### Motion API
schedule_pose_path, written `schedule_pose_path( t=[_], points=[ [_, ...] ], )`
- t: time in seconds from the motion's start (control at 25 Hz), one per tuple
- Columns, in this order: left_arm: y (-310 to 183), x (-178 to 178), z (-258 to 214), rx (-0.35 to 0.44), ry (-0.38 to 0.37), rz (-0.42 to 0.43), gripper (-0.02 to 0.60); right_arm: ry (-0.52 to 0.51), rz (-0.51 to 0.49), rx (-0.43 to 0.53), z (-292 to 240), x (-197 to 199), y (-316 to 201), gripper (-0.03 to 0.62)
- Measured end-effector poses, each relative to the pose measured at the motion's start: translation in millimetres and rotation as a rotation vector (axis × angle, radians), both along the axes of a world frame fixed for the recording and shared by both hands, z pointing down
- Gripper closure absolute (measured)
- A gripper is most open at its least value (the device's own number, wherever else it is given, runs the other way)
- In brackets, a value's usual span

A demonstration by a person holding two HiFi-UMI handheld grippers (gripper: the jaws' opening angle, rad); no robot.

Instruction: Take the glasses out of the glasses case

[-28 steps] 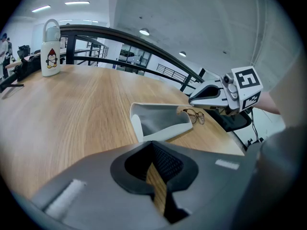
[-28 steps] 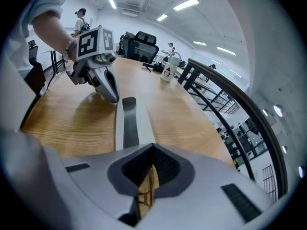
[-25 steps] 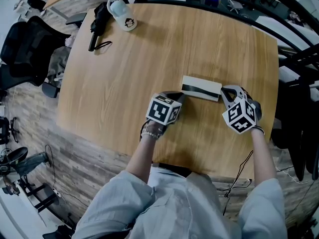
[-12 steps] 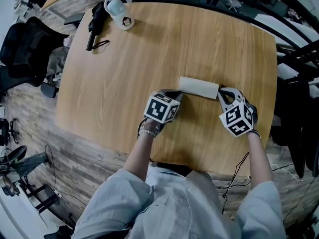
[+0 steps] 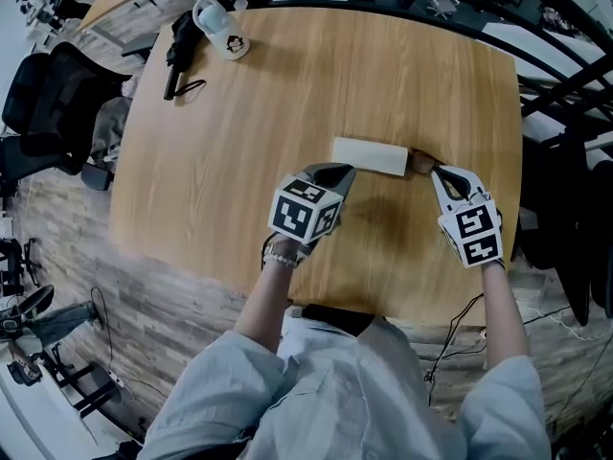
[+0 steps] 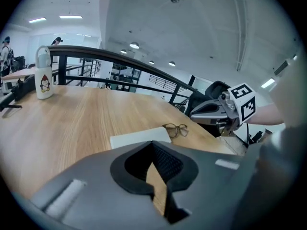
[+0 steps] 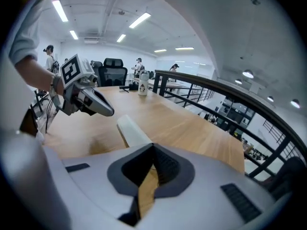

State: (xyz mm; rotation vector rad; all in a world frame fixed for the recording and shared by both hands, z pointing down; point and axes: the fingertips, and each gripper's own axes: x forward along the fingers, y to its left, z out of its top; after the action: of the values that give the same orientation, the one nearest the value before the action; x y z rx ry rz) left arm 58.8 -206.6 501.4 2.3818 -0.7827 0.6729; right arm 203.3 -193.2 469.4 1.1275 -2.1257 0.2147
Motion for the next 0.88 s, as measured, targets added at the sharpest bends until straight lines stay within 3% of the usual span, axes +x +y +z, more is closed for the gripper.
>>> schedule_pose_path(
  t=[0.28, 0.48, 0.88],
  points=[
    [35, 2, -47, 0.092, 0.020, -0.022, 0.577, -0.109, 0.075, 0.091, -45, 15, 36, 0.594],
    [62, 3, -94, 0.190, 0.079, -0.076, 0.577, -0.225, 0.115, 0.125, -75, 24, 70, 0.594],
    [129, 12, -175, 0.347, 0.171, -0.125, 0.577, -0.335, 0.119, 0.267, -132, 30, 149, 0.594]
  ],
)
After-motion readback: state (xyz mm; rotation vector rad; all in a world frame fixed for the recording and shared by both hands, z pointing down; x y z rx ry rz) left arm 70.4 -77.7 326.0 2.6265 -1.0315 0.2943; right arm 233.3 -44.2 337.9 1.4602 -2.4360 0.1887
